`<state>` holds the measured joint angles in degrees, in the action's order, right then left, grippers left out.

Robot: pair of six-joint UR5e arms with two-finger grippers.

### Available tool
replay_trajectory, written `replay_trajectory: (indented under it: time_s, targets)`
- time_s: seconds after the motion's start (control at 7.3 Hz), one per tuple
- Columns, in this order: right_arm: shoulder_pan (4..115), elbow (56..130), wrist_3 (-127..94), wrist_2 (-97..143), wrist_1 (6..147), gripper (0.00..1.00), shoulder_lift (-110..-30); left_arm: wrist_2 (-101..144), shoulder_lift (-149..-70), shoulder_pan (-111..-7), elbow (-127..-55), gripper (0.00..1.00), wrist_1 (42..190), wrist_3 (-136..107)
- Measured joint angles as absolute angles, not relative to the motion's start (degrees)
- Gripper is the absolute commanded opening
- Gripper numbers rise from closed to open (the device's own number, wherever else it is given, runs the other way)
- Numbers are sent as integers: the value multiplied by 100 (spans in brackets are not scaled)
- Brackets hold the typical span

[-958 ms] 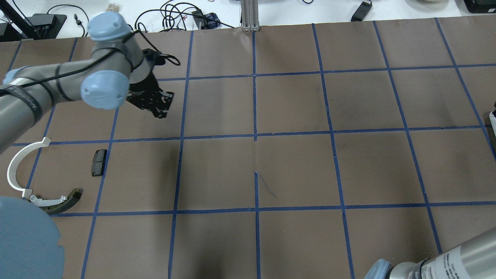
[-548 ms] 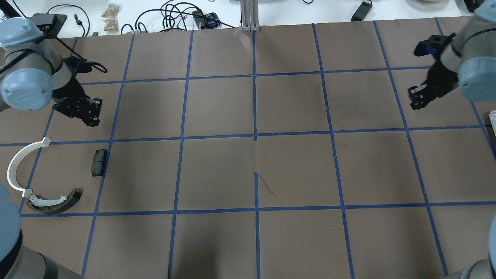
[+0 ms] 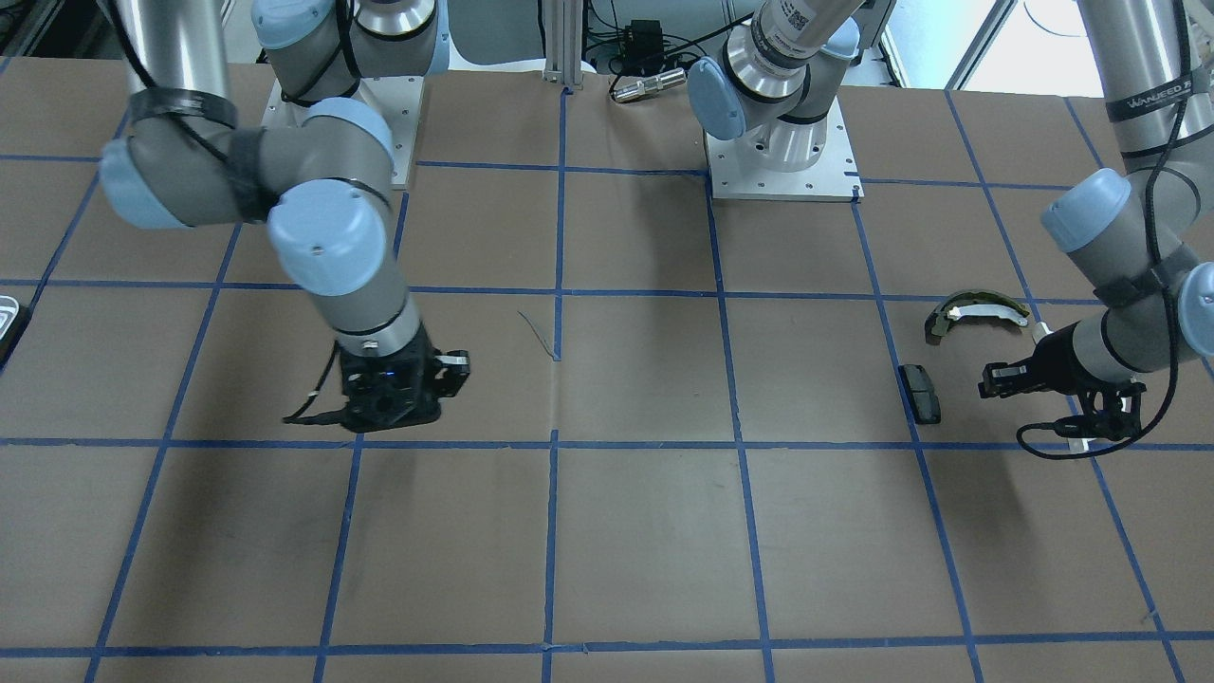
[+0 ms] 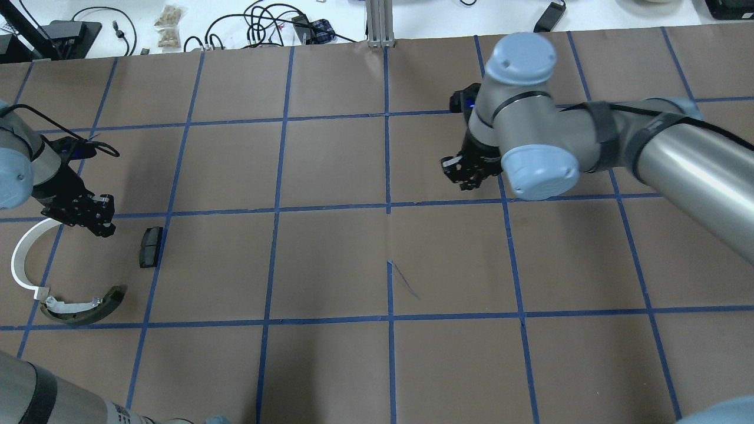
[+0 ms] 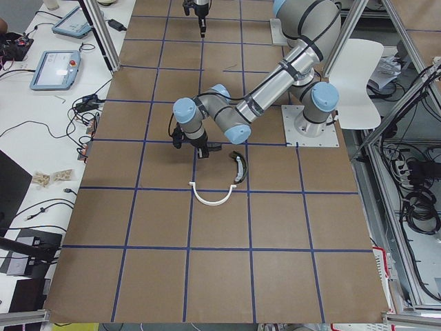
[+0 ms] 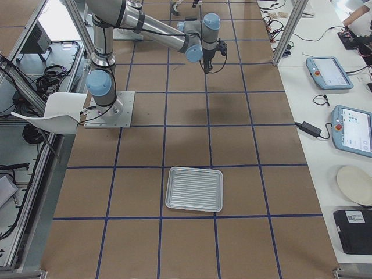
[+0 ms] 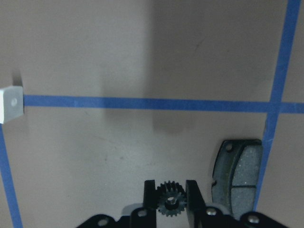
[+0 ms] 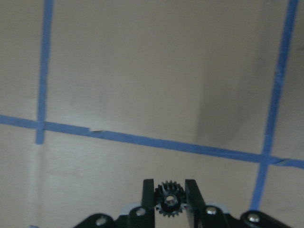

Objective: Place bearing gear from tray to pile

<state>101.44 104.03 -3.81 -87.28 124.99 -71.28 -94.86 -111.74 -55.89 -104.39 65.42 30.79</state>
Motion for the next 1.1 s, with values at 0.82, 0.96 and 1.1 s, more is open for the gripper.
replay_trajectory:
  time_s: [0.82, 0.96, 1.1]
  targets:
    - [11530, 10402, -2318, -8504, 13372, 100, -6378, -9494, -11227, -5497, -10694, 100, 6379, 3133]
    - [11481, 10378, -2301, -8508, 13459, 100, -6401, -9500, -11219, -5490, -10686, 100, 6369, 3126]
    - [11335, 10310, -2198, -8575, 13371, 100, -6502, -9500, -11189, -5516, -10650, 100, 6365, 3116]
